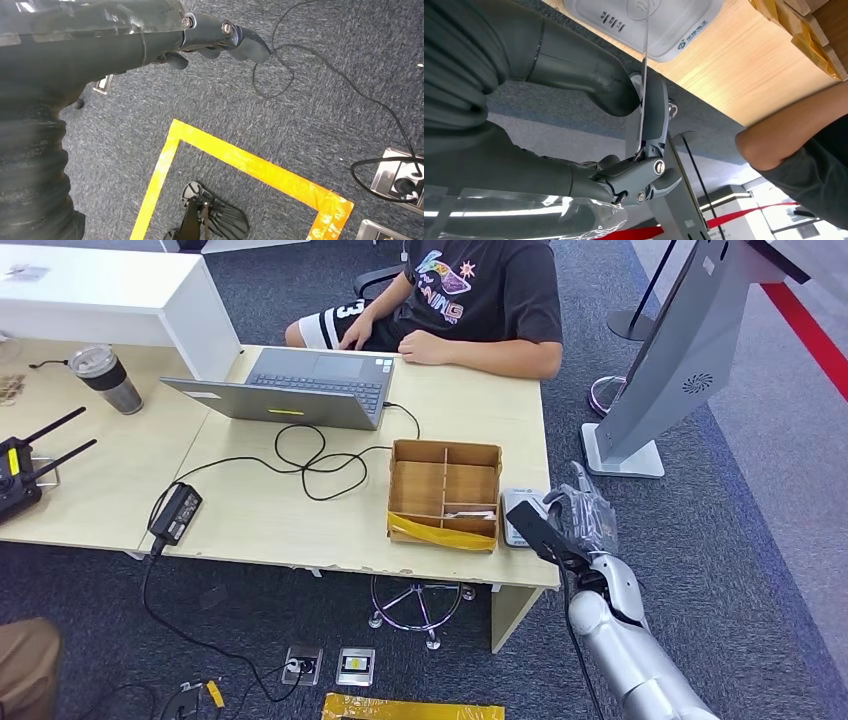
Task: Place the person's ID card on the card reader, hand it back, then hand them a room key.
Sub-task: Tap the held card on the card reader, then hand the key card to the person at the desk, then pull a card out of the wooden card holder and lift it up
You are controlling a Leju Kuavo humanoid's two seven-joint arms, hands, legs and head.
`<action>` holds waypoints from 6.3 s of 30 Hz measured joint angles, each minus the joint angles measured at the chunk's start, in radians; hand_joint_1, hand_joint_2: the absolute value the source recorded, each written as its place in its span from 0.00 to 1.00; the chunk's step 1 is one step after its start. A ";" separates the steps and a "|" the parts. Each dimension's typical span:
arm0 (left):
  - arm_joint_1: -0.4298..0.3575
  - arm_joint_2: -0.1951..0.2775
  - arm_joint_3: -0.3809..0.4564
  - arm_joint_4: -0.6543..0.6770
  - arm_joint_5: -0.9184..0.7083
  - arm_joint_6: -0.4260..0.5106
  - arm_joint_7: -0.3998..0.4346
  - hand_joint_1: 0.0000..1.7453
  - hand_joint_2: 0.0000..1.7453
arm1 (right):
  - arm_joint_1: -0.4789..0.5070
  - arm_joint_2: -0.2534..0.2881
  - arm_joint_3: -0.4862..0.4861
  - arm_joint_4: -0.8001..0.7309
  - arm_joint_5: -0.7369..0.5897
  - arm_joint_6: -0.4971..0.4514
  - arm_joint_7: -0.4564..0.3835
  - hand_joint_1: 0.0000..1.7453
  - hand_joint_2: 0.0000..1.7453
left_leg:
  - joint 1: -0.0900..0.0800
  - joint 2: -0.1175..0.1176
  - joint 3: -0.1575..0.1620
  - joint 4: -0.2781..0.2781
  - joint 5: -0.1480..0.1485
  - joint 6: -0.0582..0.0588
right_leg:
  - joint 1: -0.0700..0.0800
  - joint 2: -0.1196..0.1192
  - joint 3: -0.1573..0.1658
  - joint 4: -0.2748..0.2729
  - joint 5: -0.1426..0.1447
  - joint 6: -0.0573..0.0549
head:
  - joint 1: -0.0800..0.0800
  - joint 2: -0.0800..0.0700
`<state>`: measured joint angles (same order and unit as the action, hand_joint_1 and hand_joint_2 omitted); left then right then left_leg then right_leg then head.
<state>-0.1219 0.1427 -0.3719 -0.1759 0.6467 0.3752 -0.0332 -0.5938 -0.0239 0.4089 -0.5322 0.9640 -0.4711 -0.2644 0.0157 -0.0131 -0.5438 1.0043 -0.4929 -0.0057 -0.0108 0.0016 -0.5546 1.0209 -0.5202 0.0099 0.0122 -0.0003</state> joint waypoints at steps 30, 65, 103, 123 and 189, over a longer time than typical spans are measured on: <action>0.000 0.001 0.000 0.000 0.003 -0.003 0.000 0.00 1.00 | 0.016 0.003 0.012 0.080 0.007 0.018 0.029 1.00 1.00 | 0.000 0.000 0.000 0.000 0.000 0.000 | 0.000 0.000 0.000 0.000 0.000 0.000 | 0.000 0.000; 0.000 0.001 -0.007 0.000 0.011 -0.001 0.000 0.00 1.00 | 0.008 -0.002 0.012 0.106 -0.019 0.007 0.024 1.00 1.00 | 0.000 0.000 0.001 0.000 0.000 0.000 | 0.000 0.000 0.001 0.000 0.000 0.000 | 0.000 0.000; 0.000 -0.001 -0.016 0.000 0.023 0.008 -0.006 0.00 1.00 | -0.104 -0.068 -0.065 -0.244 -0.038 0.061 0.006 1.00 1.00 | 0.000 0.000 0.000 0.000 0.001 0.001 | 0.000 0.000 0.001 0.000 0.001 0.001 | 0.000 0.000; -0.012 -0.009 -0.052 0.000 0.010 -0.009 -0.010 0.00 1.00 | -0.310 0.020 -0.027 -0.236 0.125 0.059 -0.022 1.00 1.00 | 0.000 -0.001 0.000 0.000 0.001 0.000 | 0.000 -0.001 0.000 0.000 0.001 0.001 | 0.000 0.000; -0.024 0.006 -0.057 0.000 0.060 0.003 -0.020 0.00 1.00 | -0.239 0.052 0.078 -0.487 0.019 0.424 0.110 0.00 1.00 | 0.000 -0.001 0.000 0.000 0.001 0.000 | 0.000 0.000 0.000 0.000 0.001 0.001 | 0.000 0.000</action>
<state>-0.1464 0.1488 -0.4292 -0.1759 0.7062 0.3778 -0.0531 -0.8325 0.0280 0.4867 -1.0188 0.9828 -0.0473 -0.1547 0.0157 -0.0137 -0.5435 1.0045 -0.4914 -0.0061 -0.0109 0.0016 -0.5545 1.0213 -0.5193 0.0107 0.0122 -0.0003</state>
